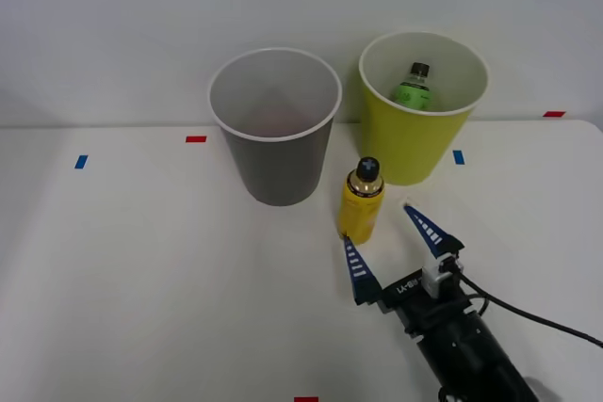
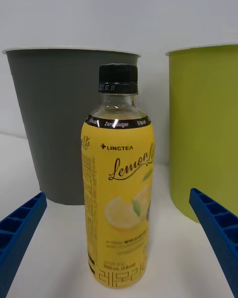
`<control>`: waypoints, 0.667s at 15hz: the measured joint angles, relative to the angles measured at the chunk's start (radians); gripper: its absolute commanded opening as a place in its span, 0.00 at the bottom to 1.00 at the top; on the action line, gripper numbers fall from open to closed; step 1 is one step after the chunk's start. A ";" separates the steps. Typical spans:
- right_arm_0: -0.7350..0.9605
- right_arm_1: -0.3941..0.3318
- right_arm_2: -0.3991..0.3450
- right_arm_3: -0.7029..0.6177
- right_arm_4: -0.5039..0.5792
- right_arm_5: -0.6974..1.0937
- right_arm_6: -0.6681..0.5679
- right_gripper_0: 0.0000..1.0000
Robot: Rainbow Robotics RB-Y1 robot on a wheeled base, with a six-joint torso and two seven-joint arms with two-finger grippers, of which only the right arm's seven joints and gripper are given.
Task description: Put cans in the gray bin, plastic bottles in the light green bin
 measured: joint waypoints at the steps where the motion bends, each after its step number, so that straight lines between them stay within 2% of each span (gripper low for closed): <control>1: -0.022 0.012 0.000 0.000 -0.006 0.031 -0.001 1.00; 10: -0.143 0.081 -0.017 0.001 -0.050 0.218 -0.001 1.00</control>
